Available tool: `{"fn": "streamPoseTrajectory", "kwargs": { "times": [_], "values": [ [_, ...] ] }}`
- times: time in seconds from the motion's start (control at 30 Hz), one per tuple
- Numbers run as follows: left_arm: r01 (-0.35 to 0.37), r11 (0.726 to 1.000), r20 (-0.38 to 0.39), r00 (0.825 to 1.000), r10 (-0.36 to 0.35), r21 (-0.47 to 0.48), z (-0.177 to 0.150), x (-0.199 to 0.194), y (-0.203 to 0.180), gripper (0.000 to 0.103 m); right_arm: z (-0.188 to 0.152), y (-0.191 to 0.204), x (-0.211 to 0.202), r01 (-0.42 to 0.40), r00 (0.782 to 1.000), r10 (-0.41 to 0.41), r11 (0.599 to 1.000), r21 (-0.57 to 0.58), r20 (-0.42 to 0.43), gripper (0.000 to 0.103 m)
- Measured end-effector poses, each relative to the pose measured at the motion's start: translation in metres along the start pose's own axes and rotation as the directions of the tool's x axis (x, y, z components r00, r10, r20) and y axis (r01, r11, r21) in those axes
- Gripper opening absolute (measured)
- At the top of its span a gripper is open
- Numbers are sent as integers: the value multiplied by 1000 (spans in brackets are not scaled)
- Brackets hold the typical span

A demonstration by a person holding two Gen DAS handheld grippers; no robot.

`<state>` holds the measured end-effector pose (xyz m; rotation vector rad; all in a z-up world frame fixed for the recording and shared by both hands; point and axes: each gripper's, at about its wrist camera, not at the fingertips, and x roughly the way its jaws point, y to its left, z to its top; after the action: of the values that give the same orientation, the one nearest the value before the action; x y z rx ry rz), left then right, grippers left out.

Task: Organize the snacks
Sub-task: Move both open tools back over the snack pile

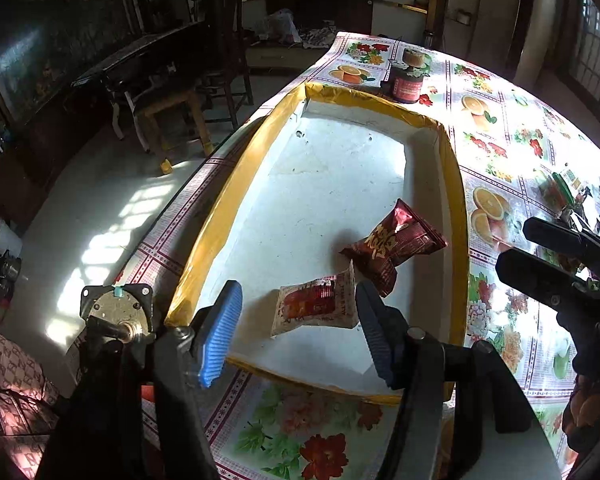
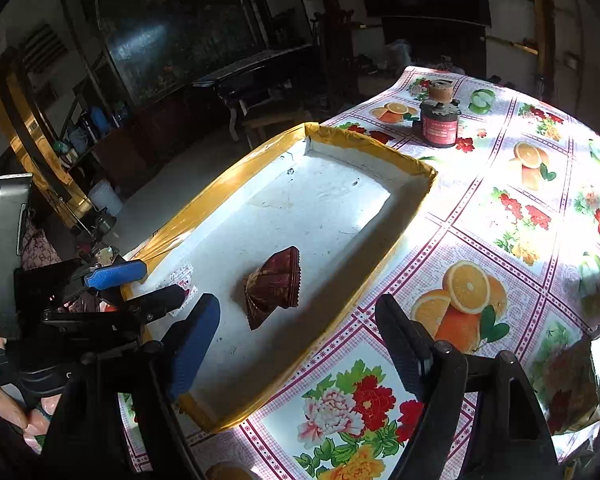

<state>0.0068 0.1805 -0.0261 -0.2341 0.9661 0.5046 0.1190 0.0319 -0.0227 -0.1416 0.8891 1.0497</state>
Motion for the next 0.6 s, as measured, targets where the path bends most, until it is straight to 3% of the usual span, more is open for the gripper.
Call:
{"fn": "streamPoseTrajectory", "kwargs": {
  "times": [0.13, 0.27, 0.43, 0.6],
  "values": [
    [44, 999, 13, 999, -44, 32, -1, -13, -22, 64, -28, -37, -39, 19, 998, -29, 984, 176, 58, 81],
    [98, 991, 22, 995, -101, 95, -6, -23, -58, 67, -58, -78, -79, 62, 991, -98, 940, 335, 90, 82],
    [149, 972, -3, 989, -151, 180, -15, -26, -106, 68, -90, -107, -117, 126, 977, -184, 904, 409, 105, 82],
    [182, 953, -31, 983, -180, 241, -27, -27, -145, 69, -117, -127, -135, 191, 968, -245, 867, 461, 59, 82]
  ]
}}
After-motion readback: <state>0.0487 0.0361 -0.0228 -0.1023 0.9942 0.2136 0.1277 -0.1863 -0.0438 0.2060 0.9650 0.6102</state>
